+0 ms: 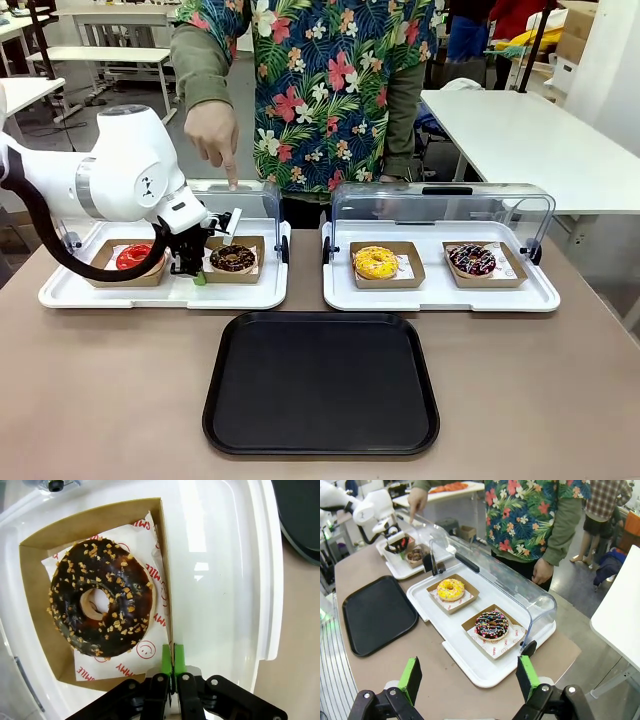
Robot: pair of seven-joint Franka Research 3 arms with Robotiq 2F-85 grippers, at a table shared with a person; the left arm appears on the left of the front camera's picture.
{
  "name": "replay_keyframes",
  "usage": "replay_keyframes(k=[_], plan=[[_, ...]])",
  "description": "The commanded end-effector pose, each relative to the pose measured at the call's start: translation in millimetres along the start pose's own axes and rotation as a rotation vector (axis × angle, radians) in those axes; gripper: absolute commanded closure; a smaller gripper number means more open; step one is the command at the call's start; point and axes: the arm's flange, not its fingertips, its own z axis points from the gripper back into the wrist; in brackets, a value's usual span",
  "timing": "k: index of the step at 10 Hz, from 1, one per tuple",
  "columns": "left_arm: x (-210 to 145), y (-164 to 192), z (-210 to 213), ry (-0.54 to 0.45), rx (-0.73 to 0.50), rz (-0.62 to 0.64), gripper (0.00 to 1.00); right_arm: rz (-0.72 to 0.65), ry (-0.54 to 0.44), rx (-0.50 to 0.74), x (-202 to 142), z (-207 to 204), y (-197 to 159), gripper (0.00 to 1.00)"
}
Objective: Move the second donut from the left to the tray.
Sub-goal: Pick up the Paper togo box containing the Donut indicated by the person and place it on the Handle tray.
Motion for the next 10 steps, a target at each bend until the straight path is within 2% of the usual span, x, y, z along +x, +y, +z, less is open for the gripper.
replay_keyframes(k=[1, 9, 10], plan=[[-1.0, 4.1, -5.1, 0.022, -0.017, -0.026, 1.00, 0.026, -0.032, -0.003, 1.9, 0.1, -3.3, 0.00], [1.1, 3.1, 0.2, 0.003, 0.003, -0.009, 0.98, 0.026, -0.032, -0.003, 1.9, 0.1, -3.3, 0.00], [4.6, -5.2, 13.2, 0.027, 0.029, 0.036, 0.98, 0.026, -0.032, -0.003, 1.9, 0.1, -3.3, 0.00]])
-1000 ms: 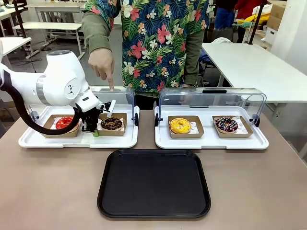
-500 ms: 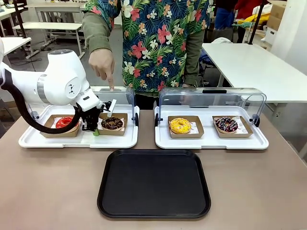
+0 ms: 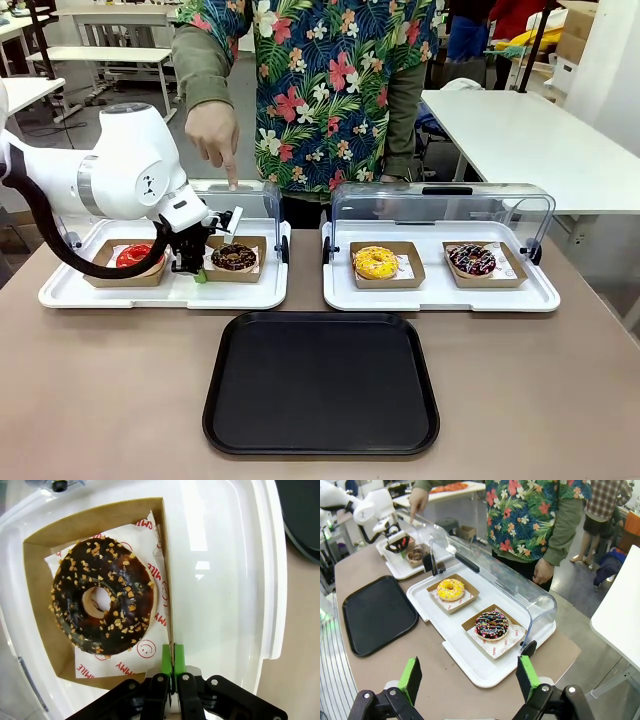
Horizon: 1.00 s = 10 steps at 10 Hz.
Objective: Move the second donut from the left to the tray.
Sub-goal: Pick up the Paper togo box containing the Donut indicated by the person and place it on the Handle tray.
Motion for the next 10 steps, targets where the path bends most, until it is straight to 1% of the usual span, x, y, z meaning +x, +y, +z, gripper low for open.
replay_keyframes(k=[1, 3, 5, 7, 10], plan=[[6.6, -15.1, 22.3, 0.057, 0.026, 0.069, 0.98, 0.026, -0.032, -0.003, 2.0, 0.2, -3.3, 0.00], [11.4, -22.6, 33.7, 0.060, 0.041, 0.072, 0.98, 0.026, -0.032, -0.003, 2.0, 0.2, -3.3, 0.00], [16.2, -32.2, 44.7, 0.036, 0.061, 0.080, 0.98, 0.026, -0.032, -0.003, 2.0, 0.2, -3.3, 0.00], [25.3, -53.4, 64.4, 0.034, 0.086, 0.099, 0.98, 0.026, -0.032, -0.003, 2.0, 0.2, -3.3, 0.00], [41.5, -103.0, 99.7, 0.038, 0.096, 0.145, 0.98, 0.026, -0.032, -0.003, 2.0, 0.2, -3.3, 0.00]])
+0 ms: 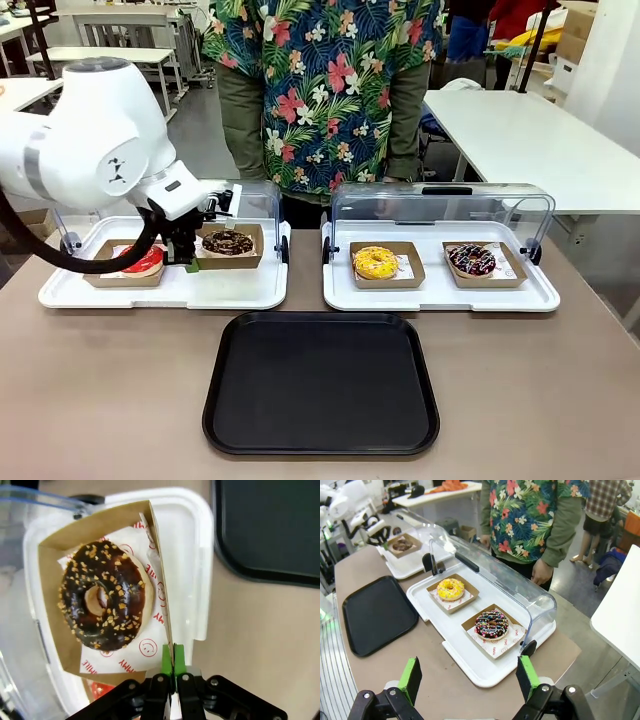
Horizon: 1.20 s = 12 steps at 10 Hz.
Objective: Move the second donut from the left to the tray.
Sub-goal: Pick up the Paper togo box containing the Donut indicated by the person and place it on the Handle tray.
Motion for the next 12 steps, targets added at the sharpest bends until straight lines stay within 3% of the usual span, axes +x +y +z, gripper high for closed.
replay_keyframes(k=[1, 4, 8, 10, 12], plan=[[5.0, -40.3, 24.8, 0.002, -0.008, 0.061, 0.98, 0.027, -0.033, -0.003, 2.4, 0.1, -3.1, 0.00], [35.6, -100.3, 37.5, -0.030, 0.033, 0.042, 0.98, 0.027, -0.033, -0.003, 2.4, 0.1, -3.1, 0.00], [104.9, -168.7, 15.3, -0.046, 0.071, -0.043, 0.98, 0.027, -0.033, -0.003, 2.4, 0.1, -3.1, 0.00], [128.5, -189.4, 5.4, -0.052, 0.101, -0.085, 0.98, 0.027, -0.033, -0.003, 2.4, 0.1, -3.1, 0.00], [148.7, -201.1, -13.4, -0.047, 0.054, -0.134, 0.98, 0.027, -0.033, -0.003, 2.4, 0.1, -3.1, 0.00]])
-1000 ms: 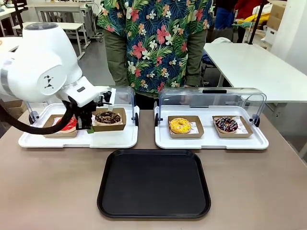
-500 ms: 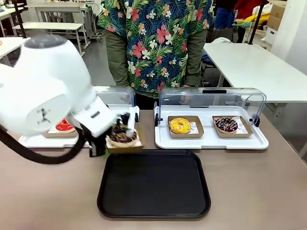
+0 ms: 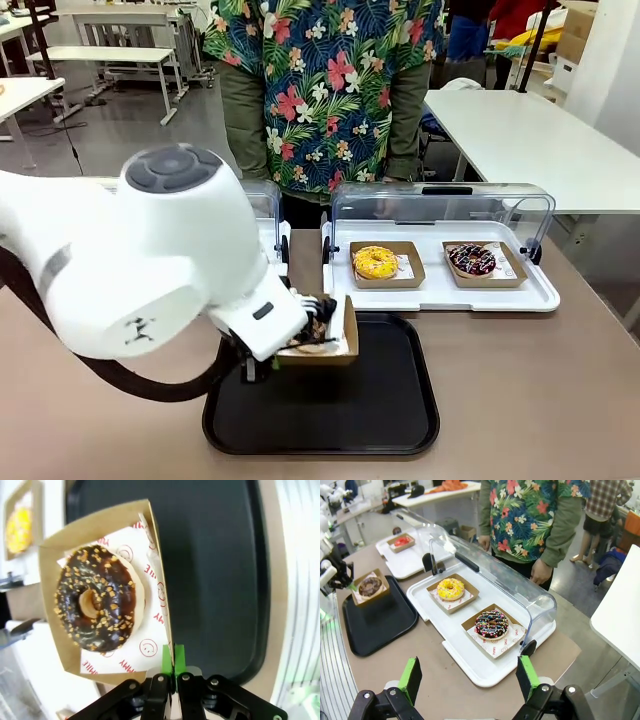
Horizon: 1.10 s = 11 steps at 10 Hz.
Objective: Move the second donut from the left to the tray.
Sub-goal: Pick up the Paper togo box containing the Donut indicated by the person and place it on the Handle tray.
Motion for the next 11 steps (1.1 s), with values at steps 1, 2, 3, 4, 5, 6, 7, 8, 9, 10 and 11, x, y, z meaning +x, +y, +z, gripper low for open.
replay_keyframes(k=[1, 2, 3, 4, 5, 6, 7, 8, 9, 10, 11], plan=[[11.7, -0.9, -16.9, 0.011, -0.003, -0.016, 0.98, 0.027, -0.033, -0.003, 2.6, -0.3, -3.0, 0.00], [14.6, -2.8, -21.9, 0.007, -0.010, -0.028, 0.98, 0.027, -0.033, -0.003, 2.6, -0.3, -3.0, 0.00], [17.1, -3.2, -29.8, 0.006, -0.008, -0.035, 0.98, 0.027, -0.033, -0.003, 2.6, -0.3, -3.0, 0.00], [17.4, -2.5, -41.3, -0.010, -0.017, -0.044, 0.98, 0.027, -0.033, -0.003, 2.6, -0.3, -3.0, 0.00], [16.7, -4.2, -46.3, -0.016, -0.017, -0.049, 0.98, 0.027, -0.033, -0.003, 2.6, -0.3, -3.0, 0.00], [15.7, -6.2, -51.5, -0.017, -0.024, -0.050, 0.98, 0.027, -0.033, -0.003, 2.6, -0.3, -3.0, 0.00], [14.7, -7.6, -56.1, -0.008, -0.042, -0.043, 0.98, 0.027, -0.033, -0.003, 2.6, -0.3, -3.0, 0.00], [13.6, -8.0, -62.2, -0.006, -0.052, -0.030, 0.98, 0.027, -0.033, -0.003, 2.6, -0.3, -3.0, 0.00], [13.3, -9.6, -63.9, -0.006, -0.052, -0.034, 0.98, 0.027, -0.033, -0.003, 2.6, -0.3, -3.0, 0.00], [13.2, -10.0, -66.2, -0.003, -0.056, -0.032, 0.98, 0.027, -0.033, -0.003, 2.6, -0.3, -3.0, 0.00], [12.0, -9.8, -67.9, 0.001, -0.061, -0.025, 0.98, 0.027, -0.033, -0.003, 2.6, -0.3, -3.0, 0.00]])
